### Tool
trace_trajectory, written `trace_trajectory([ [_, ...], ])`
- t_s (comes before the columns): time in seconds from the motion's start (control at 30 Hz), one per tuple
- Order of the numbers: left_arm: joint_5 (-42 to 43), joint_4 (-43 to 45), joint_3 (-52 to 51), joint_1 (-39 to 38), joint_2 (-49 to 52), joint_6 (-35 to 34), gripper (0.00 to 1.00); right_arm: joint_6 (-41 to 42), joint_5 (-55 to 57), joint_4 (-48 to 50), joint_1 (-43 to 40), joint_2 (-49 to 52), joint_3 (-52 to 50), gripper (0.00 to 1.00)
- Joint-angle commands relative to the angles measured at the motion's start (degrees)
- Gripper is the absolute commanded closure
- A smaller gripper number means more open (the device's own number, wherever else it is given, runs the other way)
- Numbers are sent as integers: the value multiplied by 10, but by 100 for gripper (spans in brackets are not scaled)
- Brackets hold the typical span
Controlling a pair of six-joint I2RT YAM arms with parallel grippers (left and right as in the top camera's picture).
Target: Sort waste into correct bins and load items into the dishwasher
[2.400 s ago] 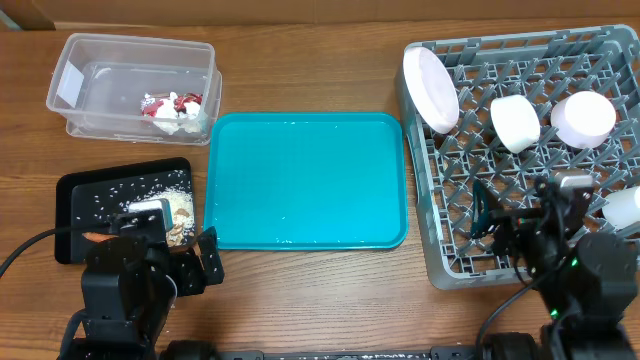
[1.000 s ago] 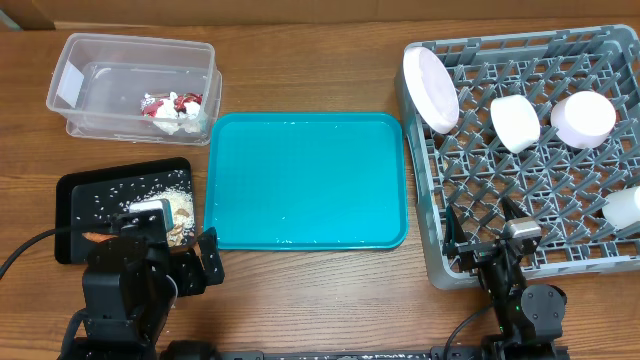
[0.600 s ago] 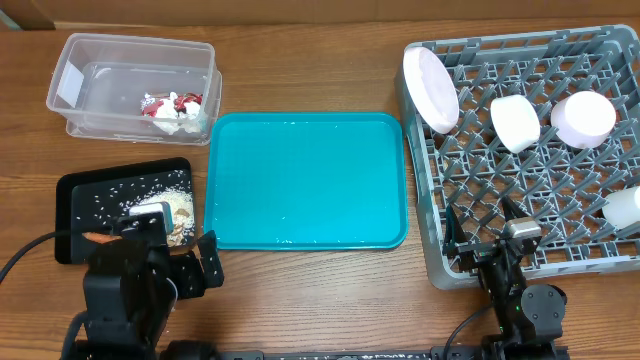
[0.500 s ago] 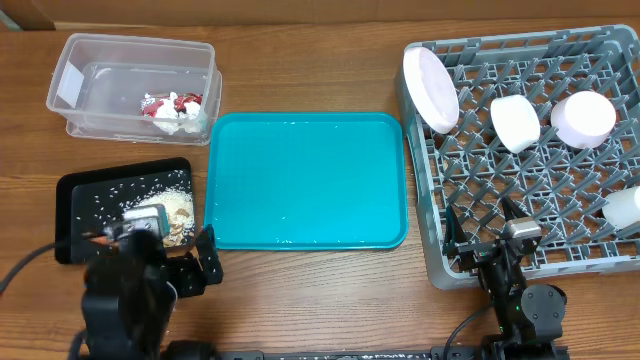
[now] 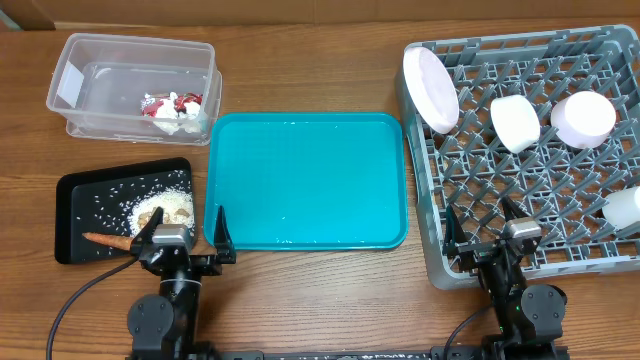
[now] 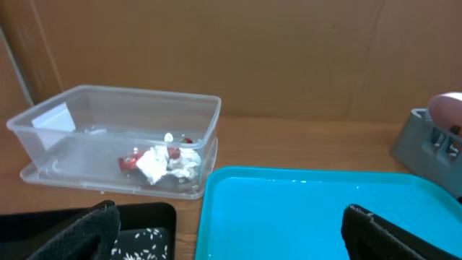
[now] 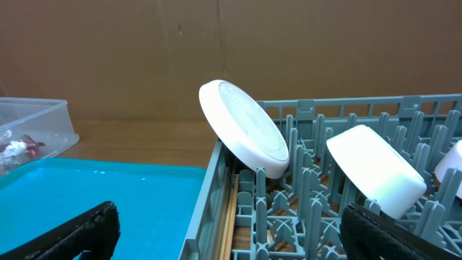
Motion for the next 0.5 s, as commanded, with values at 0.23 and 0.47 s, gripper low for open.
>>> trace_trajectory([
  [0.23,29,58,-94,3,-26,44,0,-2,4,3,3,-6,-6,0],
  [0.47,28,57,-94,3,-25,44,0,-2,4,3,3,-6,-6,0],
])
